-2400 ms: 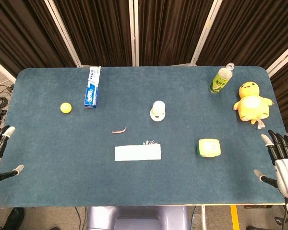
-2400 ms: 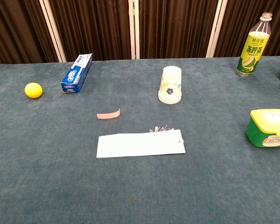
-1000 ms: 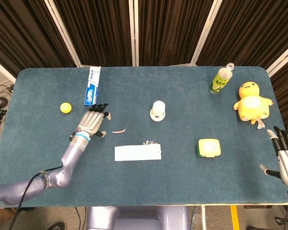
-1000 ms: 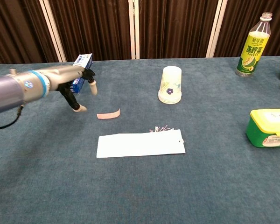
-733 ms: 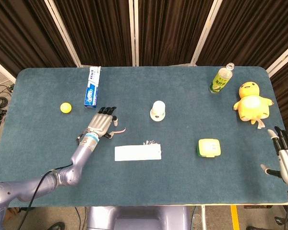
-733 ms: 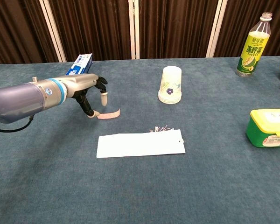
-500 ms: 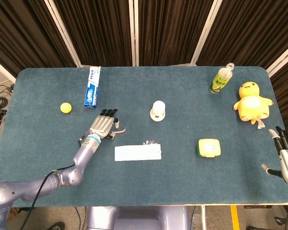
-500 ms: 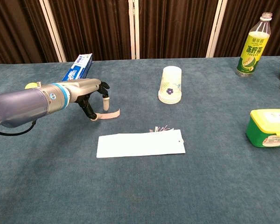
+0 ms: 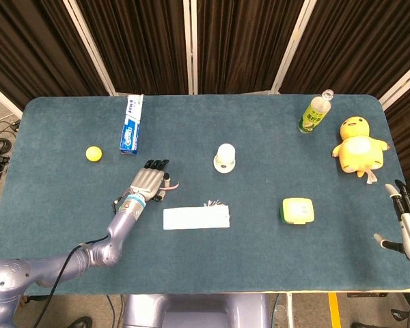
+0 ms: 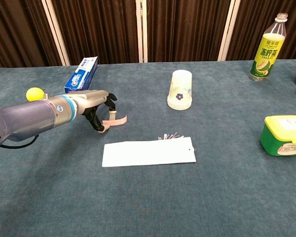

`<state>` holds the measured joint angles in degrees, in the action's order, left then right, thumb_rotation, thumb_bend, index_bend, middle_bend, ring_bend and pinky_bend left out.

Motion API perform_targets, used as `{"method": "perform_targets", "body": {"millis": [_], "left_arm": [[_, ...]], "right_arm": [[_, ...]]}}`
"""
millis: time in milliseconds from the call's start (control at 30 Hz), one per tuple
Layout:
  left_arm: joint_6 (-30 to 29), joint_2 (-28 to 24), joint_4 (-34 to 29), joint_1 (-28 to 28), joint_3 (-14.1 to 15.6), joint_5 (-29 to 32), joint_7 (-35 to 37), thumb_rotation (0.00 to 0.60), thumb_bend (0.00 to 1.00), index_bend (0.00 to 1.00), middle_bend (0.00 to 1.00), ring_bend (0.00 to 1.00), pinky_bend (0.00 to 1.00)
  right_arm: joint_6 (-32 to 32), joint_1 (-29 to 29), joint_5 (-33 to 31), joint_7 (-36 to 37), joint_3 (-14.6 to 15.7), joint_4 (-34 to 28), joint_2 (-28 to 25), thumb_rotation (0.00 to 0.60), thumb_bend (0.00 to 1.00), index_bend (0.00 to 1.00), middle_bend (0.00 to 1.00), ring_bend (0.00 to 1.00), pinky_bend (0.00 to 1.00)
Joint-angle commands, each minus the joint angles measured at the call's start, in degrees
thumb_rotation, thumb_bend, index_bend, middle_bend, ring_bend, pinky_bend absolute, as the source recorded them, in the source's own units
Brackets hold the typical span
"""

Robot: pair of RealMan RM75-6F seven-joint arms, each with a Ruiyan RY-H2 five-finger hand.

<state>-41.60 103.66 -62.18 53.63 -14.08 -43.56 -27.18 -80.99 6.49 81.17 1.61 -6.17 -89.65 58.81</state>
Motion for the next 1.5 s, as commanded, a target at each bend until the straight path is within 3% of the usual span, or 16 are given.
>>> {"method": "perform_targets", "body": {"millis": [33,200,500,800,1000,1500], "left_arm": [[-0.8,0.3,0.38,0.03,0.06,-0.5,0.28,0.6,0.46,0.52,0.0,0.0,0.0],[-1.05,0.18,0.2,0.05,0.33,-0.61,0.47,0.6,0.46,0.62,0.0,0.0,0.0],[-3.63,-1.75,-3.23,-0.73,0.83,-3.41,1.39,0.6,0.46,0.63,0.0,0.0,0.0],[-7.6,-5.38,-11.27,-2.49,3.18,-14.98,6.08,0.6,0.46,0.66,0.0,0.0,0.0],[-8.75,-5.53,-13.36,-2.57,5.13,-20.82,7.3,0.6,0.46,0.66,0.0,0.0,0.0],[-7.65,-0.9,-10.81,-0.97,5.73,-19.55,1.7,0.6,0.46,0.66,0.0,0.0,0.0]], "right_arm": [[-0.02,-0.01,0.01,0.14,-0.01,0.01,-0.04,0.6,0.0,0.01,0.0,0.0,0.0],[0.27,0.08,-0.09,0.51,-0.01,0.16,-0.09,0.6,0.0,0.01,0.0,0.0,0.0],[0.43,0.12,0.2,0.86,0.16,-0.09,-0.35,0.6,0.0,0.01,0.0,0.0,0.0],[-0.05,0.05,0.52,0.7,0.14,-0.48,-0.44,0.6,0.0,0.01,0.0,0.0,0.0],[-0.28,-0.02,0.53,0.63,0.09,-0.68,-0.53,0.6,0.0,0.01,0.0,0.0,0.0],[-0.65,-0.27,0.63,1.3,0.12,-0.71,-0.8,0.6,0.0,0.02,0.0,0.0,0.0]]}}
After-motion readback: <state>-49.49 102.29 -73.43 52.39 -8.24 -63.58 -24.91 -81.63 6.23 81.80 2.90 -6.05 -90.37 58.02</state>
